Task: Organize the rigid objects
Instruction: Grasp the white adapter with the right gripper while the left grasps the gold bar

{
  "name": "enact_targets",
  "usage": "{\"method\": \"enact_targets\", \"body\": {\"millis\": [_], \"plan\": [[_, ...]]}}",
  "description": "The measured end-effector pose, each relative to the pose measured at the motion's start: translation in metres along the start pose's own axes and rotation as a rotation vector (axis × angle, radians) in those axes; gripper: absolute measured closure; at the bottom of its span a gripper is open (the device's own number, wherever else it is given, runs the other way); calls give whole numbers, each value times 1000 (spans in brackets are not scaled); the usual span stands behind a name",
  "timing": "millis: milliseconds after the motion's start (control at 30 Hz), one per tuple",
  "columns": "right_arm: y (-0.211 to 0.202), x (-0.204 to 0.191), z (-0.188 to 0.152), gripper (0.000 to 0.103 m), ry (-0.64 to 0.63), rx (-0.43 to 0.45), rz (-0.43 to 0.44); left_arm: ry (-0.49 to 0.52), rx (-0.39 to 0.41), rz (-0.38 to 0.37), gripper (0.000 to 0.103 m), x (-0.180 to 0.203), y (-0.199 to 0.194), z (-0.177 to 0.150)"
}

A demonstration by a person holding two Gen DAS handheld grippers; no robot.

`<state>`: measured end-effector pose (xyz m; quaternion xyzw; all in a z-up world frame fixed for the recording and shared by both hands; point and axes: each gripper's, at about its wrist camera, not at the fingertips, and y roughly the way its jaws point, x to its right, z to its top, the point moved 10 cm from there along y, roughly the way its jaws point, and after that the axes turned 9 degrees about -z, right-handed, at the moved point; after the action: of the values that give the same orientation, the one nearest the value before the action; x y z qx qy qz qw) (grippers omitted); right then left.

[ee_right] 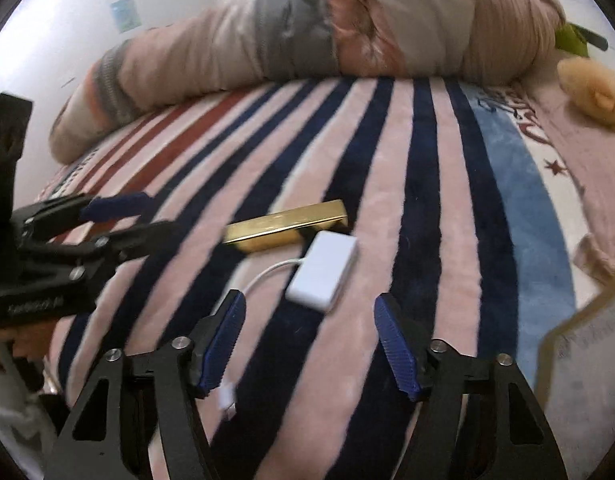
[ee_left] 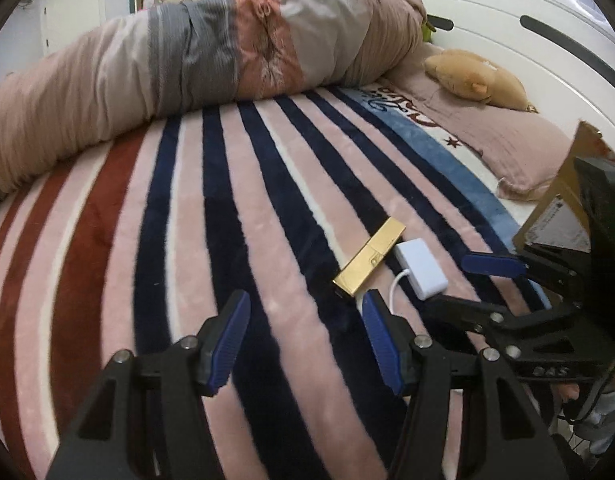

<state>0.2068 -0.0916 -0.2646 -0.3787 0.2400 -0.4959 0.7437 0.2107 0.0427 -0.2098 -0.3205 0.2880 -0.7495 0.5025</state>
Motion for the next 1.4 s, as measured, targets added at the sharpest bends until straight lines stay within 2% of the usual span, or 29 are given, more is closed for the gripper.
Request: {"method": "enact_targets", "body": {"millis": [67,133,200,300,400,567,700,933,1067,1233,1400], "plan": [[13,1,3,46,-2,-4,-3,4,-14,-16,49,0,11,1],[22,1,4,56,-6,-7,-15,14,-17,-25,49,2,18,3],[25,4,5,72,-1,-4,-26,18,-21,-46,51,6,25,6],[20,7,6,77,1,3,-26,35,-31,-76,55,15,39,9],[12,9,-2,77,-1,-7,-17,50,-53,-107,73,25,54,9],[4,14,-14,77,-5,-20,-14,71,-64,-78,82,30,54,3],[0,15,-19,77,-3,-26,0,47,-104,-51,84,25,33,-19],[-9,2,-29,77,-37,-22,35,-9,-141,-63,87,26,-1,-64],[-5,0,-29,77,-33,-22,23,-17,-117,-35,86,26,6,-65],[-1,-4,-29,77,-61,-21,-5,-55,-53,-26,84,23,22,-49],[-2,-9,-29,78,-109,2,-32,-27,-36,4,88,24,25,-44]]}}
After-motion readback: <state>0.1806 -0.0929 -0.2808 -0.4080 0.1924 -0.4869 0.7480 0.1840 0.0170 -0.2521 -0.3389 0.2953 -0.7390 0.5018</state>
